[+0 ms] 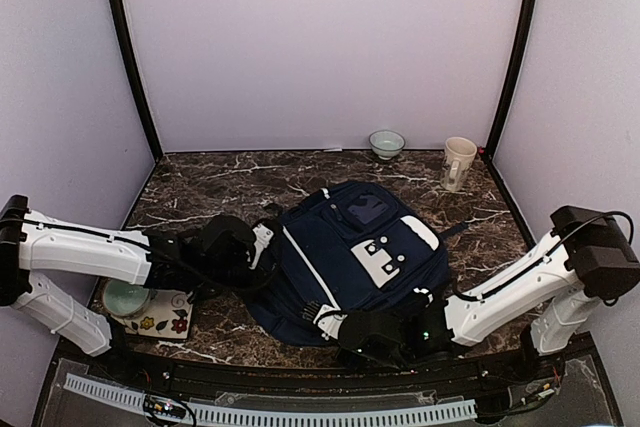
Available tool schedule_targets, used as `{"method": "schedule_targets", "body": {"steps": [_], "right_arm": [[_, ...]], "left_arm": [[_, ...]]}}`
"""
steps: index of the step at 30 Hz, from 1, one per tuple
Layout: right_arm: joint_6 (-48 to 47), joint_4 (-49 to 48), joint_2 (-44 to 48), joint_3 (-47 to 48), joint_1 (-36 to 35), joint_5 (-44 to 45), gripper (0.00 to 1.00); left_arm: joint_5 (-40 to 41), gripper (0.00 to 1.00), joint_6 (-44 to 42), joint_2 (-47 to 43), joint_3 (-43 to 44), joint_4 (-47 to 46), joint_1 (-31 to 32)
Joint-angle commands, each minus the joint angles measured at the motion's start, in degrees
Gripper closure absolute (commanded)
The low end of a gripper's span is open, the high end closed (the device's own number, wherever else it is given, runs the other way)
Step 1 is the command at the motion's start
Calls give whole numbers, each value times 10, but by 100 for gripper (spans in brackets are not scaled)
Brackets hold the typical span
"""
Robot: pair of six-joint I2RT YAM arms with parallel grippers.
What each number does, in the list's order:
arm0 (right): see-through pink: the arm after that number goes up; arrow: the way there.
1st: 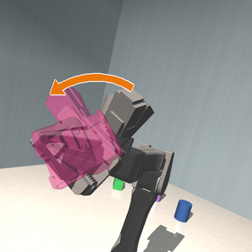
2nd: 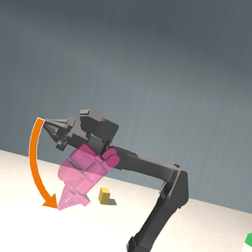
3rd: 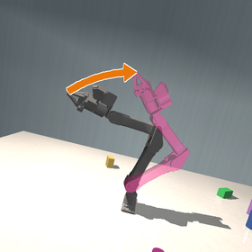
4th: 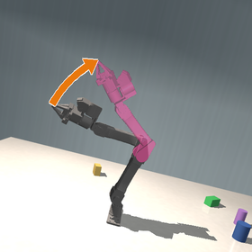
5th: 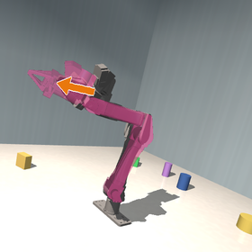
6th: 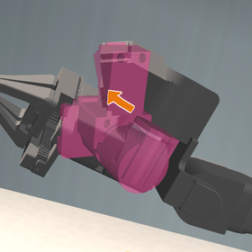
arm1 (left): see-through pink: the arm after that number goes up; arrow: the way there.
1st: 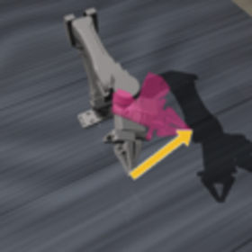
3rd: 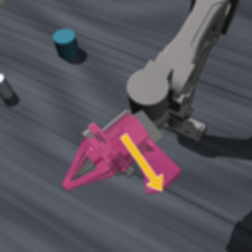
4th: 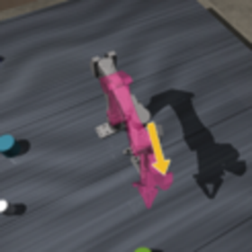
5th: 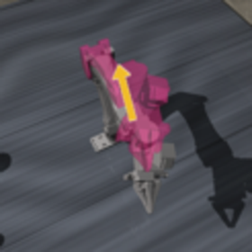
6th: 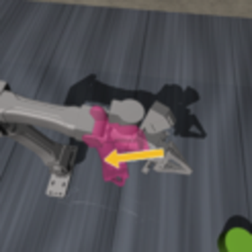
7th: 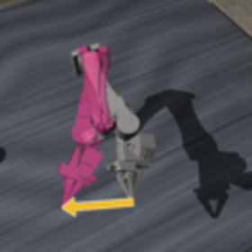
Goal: Pack the student bag
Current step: Zip the second largest pocket of the bag in the student bag.
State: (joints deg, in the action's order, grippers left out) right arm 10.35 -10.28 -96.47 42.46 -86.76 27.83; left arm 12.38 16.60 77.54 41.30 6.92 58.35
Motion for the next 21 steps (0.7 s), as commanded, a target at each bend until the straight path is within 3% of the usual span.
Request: {"method": "schedule_targets", "body": {"steps": [1,8,12,15,18,21], "right_arm": [[0,-61,11,14,15,16,100],[0,-73,14,22,26,21,100],[2,-78,17,19,34,14,99],[-1,-74,32,0,34,-17,73],[-2,-56,47,-20,32,-43,41],[4,-32,90,-38,31,-29,33]], "left_arm": [[-79,100,6,1,8,-22,37],[-75,100,-5,71,71,3,127],[-110,100,-15,79,62,-48,135],[-33,100,2,86,60,-20,122],[-12,100,18,72,44,-14,93],[-10,100,29,47,19,-19,59]]}}
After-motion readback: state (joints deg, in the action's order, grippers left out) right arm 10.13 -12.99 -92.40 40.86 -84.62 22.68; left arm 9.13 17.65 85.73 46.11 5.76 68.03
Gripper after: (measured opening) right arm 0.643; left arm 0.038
